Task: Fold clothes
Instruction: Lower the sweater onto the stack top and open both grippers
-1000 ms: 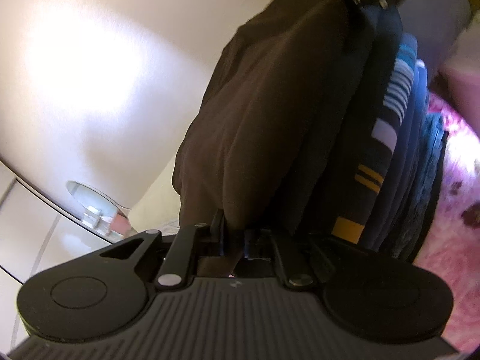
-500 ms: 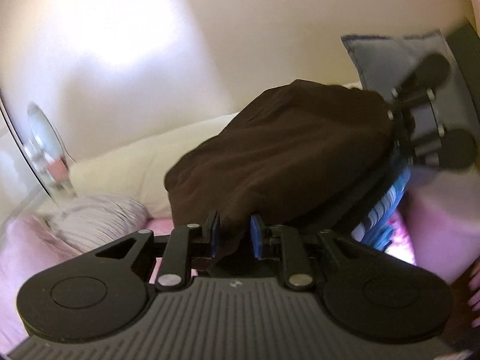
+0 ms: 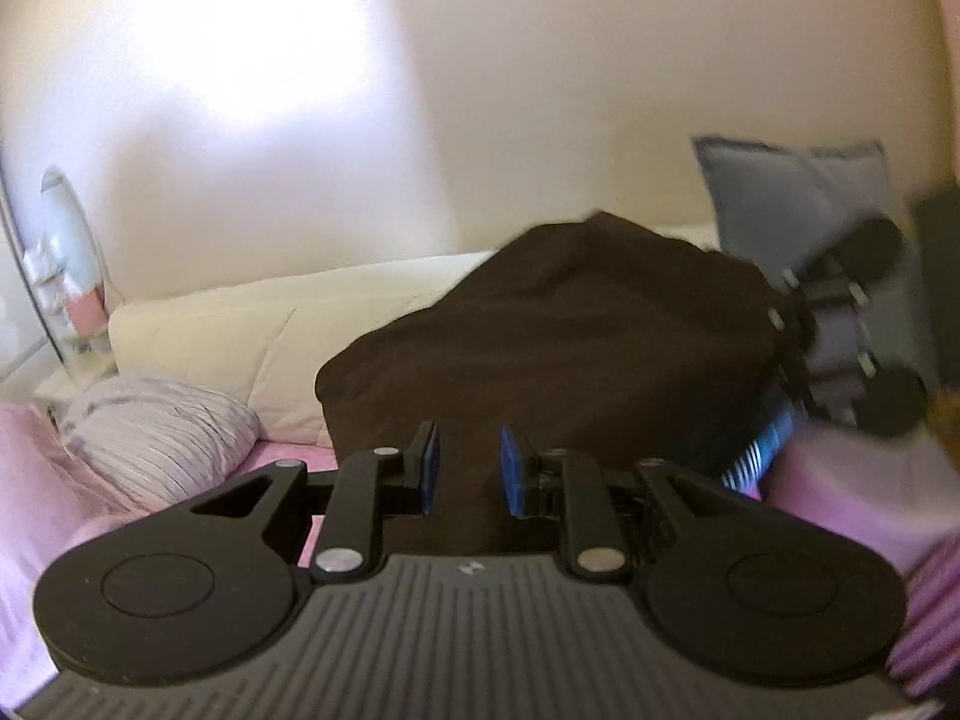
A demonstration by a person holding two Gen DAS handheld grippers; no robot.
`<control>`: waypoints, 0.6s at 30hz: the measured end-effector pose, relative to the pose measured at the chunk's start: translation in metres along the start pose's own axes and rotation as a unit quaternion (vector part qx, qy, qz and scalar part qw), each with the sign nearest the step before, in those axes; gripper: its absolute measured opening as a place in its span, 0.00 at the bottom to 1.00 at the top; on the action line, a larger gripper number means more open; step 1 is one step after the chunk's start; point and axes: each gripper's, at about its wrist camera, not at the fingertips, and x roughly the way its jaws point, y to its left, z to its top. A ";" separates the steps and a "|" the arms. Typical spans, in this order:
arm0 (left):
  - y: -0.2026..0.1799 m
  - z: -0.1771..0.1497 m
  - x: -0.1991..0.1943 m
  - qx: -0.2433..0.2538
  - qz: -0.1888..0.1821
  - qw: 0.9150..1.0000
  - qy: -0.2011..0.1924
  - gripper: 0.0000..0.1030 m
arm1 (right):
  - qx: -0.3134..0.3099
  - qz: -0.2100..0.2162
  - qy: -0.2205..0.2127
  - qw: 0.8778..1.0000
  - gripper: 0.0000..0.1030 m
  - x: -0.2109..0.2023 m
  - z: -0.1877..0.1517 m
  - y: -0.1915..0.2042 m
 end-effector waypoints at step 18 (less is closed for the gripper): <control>-0.021 -0.033 0.034 0.004 0.024 0.997 0.076 0.07 | -0.008 -0.009 -0.011 1.000 0.10 -0.019 -0.002 -0.006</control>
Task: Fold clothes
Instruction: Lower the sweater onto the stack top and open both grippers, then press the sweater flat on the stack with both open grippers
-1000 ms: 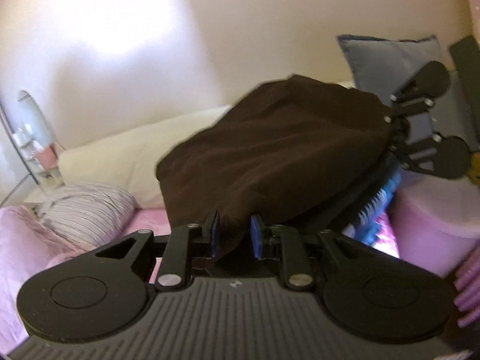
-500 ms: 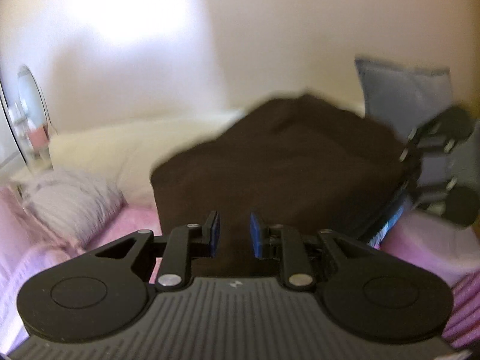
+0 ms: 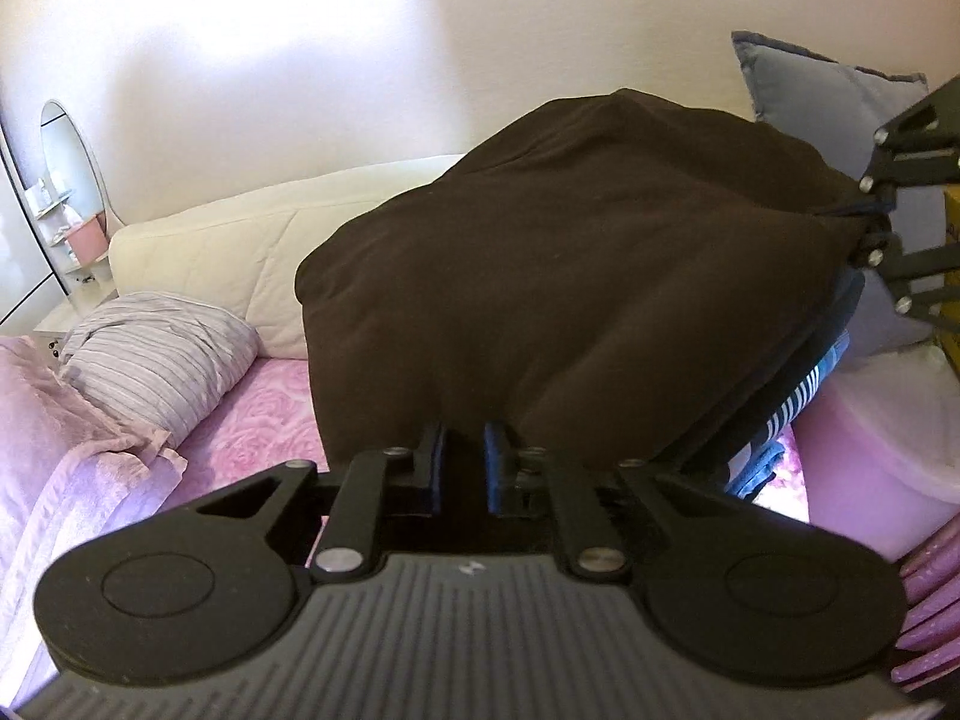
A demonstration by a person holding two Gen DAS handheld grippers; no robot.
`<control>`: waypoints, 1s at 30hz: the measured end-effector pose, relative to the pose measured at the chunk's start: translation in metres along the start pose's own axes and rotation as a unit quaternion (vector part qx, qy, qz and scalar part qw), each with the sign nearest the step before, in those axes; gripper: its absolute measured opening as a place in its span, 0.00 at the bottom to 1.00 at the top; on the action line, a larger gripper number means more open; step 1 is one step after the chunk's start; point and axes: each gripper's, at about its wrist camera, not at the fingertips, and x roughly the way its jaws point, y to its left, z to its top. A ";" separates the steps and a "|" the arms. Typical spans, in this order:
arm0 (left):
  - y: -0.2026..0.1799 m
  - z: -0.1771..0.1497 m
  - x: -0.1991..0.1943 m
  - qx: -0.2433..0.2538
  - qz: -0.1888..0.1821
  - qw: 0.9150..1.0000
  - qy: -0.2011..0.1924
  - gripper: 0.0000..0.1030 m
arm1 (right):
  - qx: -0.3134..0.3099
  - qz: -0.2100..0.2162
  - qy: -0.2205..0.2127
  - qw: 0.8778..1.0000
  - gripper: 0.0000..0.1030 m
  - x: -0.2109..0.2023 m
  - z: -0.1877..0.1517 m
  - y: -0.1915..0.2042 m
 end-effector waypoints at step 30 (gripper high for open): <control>-0.013 -0.013 -0.002 0.005 0.020 1.000 0.004 0.02 | 0.324 0.126 -0.016 0.937 0.30 0.022 -0.033 -0.087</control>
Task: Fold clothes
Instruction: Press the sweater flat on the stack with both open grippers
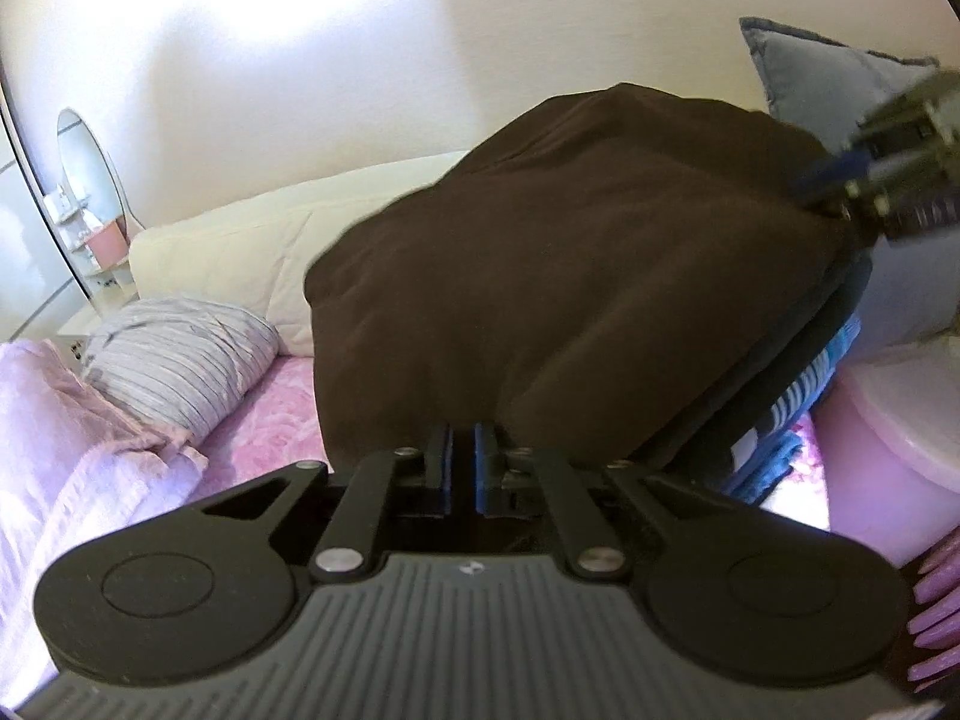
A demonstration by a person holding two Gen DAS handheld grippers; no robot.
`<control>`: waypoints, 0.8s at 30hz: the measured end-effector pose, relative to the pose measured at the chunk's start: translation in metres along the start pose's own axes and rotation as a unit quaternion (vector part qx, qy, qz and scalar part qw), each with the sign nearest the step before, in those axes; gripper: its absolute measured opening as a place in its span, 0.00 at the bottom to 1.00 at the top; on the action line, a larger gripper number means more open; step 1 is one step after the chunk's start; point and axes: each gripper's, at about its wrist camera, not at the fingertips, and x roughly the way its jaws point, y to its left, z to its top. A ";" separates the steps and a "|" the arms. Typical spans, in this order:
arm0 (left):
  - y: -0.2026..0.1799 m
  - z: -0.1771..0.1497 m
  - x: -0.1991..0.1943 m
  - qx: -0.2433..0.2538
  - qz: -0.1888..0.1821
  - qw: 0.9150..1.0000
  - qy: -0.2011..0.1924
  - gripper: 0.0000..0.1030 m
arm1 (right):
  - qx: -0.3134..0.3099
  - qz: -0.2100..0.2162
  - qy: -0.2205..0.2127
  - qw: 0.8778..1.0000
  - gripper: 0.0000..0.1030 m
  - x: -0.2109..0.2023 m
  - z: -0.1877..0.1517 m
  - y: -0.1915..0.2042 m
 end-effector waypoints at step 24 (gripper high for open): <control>-0.005 0.009 -0.001 -0.011 0.046 0.999 0.005 0.06 | -0.043 0.014 -0.021 0.999 0.31 -0.003 -0.010 -0.006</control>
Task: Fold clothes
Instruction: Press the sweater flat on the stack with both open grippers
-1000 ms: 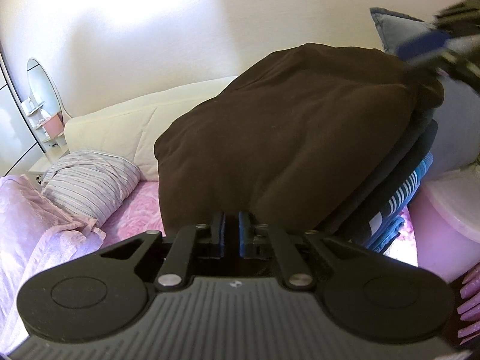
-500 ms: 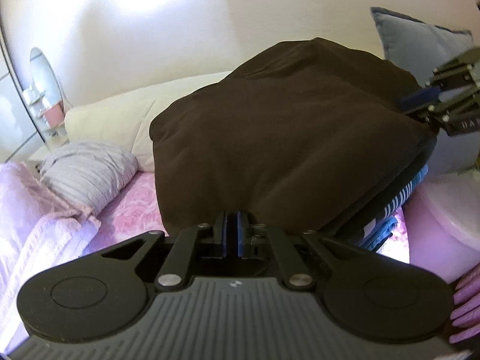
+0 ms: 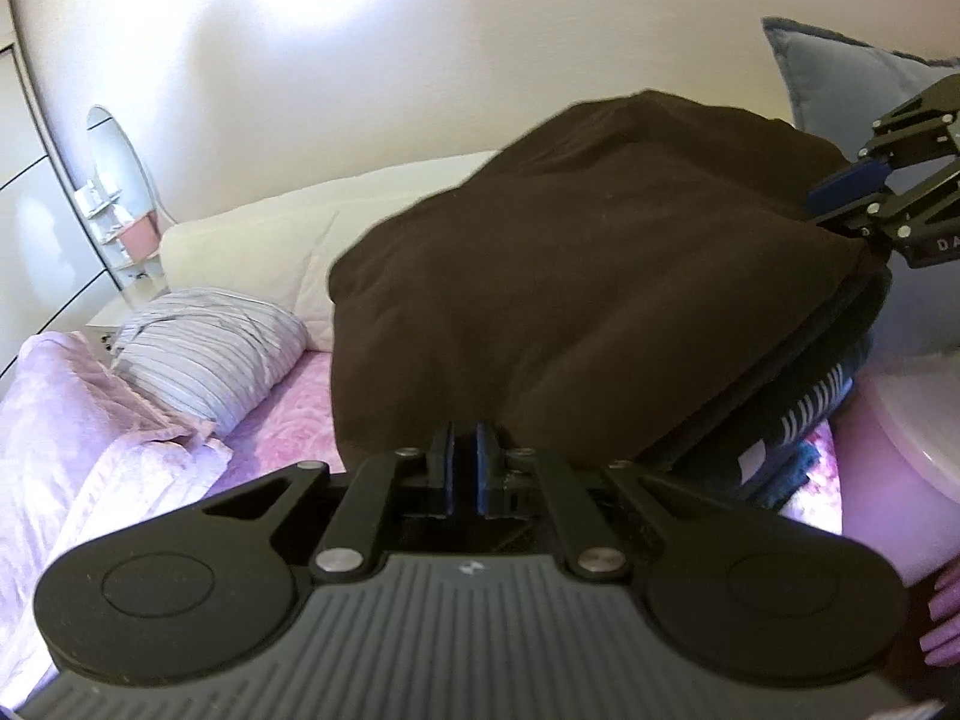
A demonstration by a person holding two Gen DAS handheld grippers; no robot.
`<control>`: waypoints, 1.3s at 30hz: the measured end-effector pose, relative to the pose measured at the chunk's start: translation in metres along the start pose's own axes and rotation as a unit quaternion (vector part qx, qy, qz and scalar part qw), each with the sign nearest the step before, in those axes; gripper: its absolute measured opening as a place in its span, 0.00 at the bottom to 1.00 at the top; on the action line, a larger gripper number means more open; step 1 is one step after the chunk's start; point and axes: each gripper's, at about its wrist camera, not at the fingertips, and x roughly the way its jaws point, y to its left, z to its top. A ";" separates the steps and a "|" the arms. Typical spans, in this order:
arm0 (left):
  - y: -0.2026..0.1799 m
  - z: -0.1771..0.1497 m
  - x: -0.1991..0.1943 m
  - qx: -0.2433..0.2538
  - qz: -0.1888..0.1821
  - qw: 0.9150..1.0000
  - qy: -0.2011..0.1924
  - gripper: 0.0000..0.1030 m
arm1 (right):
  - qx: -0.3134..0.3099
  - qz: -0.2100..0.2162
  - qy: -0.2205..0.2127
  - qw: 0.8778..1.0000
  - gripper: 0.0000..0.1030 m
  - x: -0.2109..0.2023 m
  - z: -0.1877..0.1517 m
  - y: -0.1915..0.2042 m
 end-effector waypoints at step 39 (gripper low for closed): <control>0.045 -0.133 -0.193 -0.052 -0.122 0.990 -0.051 0.97 | 0.263 -0.224 0.007 0.938 0.86 -0.206 -0.069 0.286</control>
